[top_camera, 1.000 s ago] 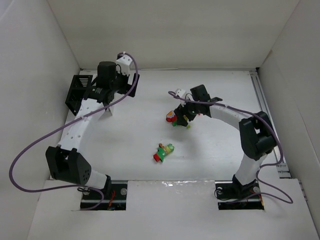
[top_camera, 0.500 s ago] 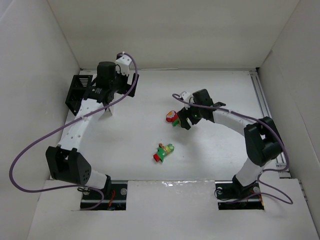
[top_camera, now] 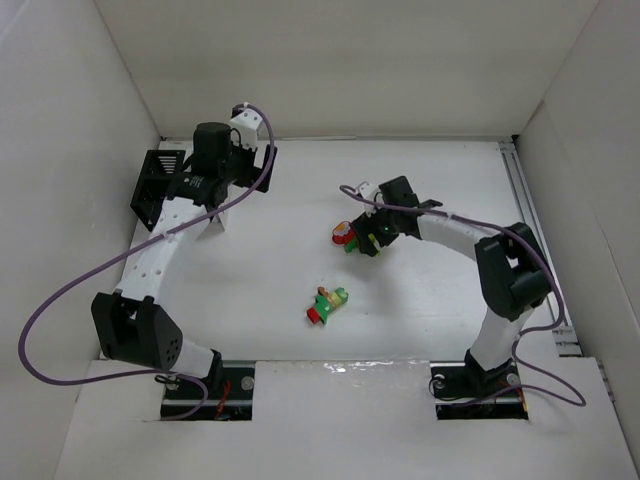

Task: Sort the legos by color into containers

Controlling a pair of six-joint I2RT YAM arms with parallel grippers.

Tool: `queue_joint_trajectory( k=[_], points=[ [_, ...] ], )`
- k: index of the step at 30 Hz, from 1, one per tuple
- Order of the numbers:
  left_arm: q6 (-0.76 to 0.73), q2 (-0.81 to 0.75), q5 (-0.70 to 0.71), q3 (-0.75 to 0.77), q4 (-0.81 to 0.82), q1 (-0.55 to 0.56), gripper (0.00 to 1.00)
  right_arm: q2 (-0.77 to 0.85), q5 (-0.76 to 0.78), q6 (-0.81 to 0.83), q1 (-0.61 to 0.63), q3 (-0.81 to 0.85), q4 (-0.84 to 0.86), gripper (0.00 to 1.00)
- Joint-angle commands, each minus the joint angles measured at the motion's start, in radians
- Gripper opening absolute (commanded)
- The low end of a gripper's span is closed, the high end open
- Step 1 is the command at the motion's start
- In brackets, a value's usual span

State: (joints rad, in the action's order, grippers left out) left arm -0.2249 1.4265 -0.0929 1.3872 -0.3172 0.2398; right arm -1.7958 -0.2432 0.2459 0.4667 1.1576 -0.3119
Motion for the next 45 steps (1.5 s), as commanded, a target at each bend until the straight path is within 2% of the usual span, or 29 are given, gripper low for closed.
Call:
queue_joint_trajectory(
  k=[1,12,16,21,25,28,29,33,37,39,43,45],
  points=[
    [0.016,-0.008,0.013,-0.005,0.043,-0.002,1.00,-0.023,0.005,-0.010,0.018,0.060,0.004,0.85],
    [0.016,0.002,0.013,-0.014,0.061,-0.002,1.00,-0.083,0.015,0.012,0.036,0.103,-0.049,0.82],
    [0.016,0.011,0.024,-0.014,0.061,-0.002,1.00,-0.083,0.015,0.012,0.036,0.113,-0.058,0.75],
    [0.016,0.011,0.024,-0.024,0.070,-0.002,1.00,-0.083,0.024,0.012,0.036,0.113,-0.058,0.72],
    [0.025,0.011,0.015,-0.034,0.081,-0.002,1.00,-0.083,0.024,0.012,0.036,0.102,-0.049,0.61],
    [0.000,0.000,-0.027,-0.060,0.105,-0.002,1.00,-0.083,0.015,0.003,0.036,0.102,-0.049,0.47],
    [-0.013,-0.012,-0.050,-0.069,0.106,-0.002,1.00,-0.083,0.015,0.015,0.036,0.102,-0.049,0.40],
    [-0.080,-0.023,-0.227,-0.085,0.064,-0.002,1.00,-0.044,-0.008,0.059,0.036,0.093,-0.058,0.28],
    [-0.106,0.014,-0.471,-0.044,0.000,-0.013,1.00,0.055,-0.054,0.125,-0.002,0.035,0.017,0.25],
    [-0.067,0.037,-0.548,-0.019,-0.011,-0.013,1.00,0.097,-0.076,0.162,-0.011,-0.021,0.046,0.24],
    [-0.007,0.149,-0.729,0.076,-0.071,-0.013,1.00,0.202,-0.062,0.199,-0.022,-0.094,0.138,0.19],
    [-0.019,0.262,-0.879,0.140,-0.172,-0.013,1.00,0.231,-0.035,0.199,-0.013,-0.120,0.209,0.19]
  ],
)
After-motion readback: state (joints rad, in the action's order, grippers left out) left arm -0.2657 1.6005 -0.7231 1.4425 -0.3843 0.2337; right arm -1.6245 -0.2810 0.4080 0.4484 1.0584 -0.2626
